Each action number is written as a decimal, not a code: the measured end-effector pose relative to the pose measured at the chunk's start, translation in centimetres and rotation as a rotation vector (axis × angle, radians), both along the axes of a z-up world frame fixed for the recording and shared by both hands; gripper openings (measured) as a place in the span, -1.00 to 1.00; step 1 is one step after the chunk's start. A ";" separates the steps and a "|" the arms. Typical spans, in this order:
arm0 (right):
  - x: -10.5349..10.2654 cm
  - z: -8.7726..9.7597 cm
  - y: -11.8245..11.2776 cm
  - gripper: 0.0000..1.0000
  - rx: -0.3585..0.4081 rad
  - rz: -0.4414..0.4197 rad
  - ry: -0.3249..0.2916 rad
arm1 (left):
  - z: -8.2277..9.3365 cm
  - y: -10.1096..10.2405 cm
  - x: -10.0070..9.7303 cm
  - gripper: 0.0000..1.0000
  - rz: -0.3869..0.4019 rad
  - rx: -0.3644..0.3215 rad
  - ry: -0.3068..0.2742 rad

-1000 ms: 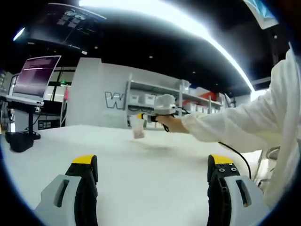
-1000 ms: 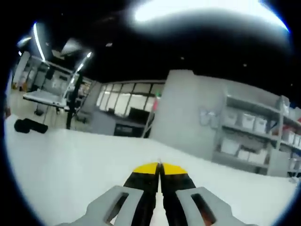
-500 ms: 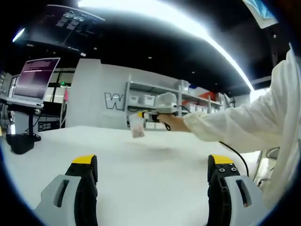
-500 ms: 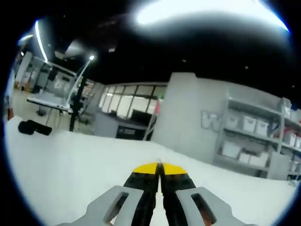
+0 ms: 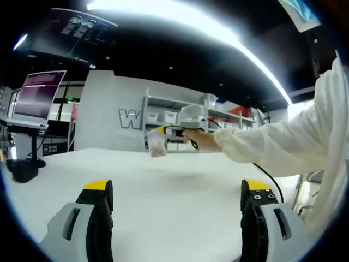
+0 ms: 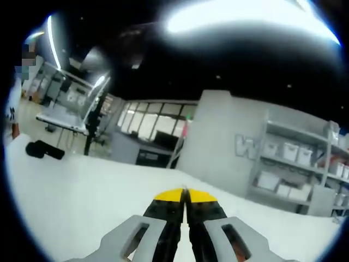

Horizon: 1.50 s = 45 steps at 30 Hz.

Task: Open the resealable bag by pulling the two sides of the seal apart until the entire bag opening is separated and visibly accessible.

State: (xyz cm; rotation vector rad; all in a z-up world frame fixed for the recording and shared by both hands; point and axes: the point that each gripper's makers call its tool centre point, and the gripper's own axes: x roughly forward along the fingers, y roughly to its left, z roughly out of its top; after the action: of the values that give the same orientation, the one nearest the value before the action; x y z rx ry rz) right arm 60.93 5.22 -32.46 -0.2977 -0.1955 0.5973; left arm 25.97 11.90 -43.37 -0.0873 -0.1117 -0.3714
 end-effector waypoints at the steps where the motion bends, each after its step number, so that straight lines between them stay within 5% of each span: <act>1: 0.0 0.1 0.0 -1.00 0.001 0.000 0.000 | 0.0 0.0 -0.1 0.91 -0.001 -0.001 0.001; 45: -4.1 0.7 -2.0 -1.00 0.060 0.089 0.010 | -0.4 -0.8 -0.6 0.91 -0.005 0.033 0.009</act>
State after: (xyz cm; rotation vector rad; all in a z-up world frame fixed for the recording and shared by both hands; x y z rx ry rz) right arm 56.80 3.25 -31.73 -0.2293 -0.2174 0.6796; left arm 25.34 11.11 -43.74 -0.0571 -0.0962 -0.3774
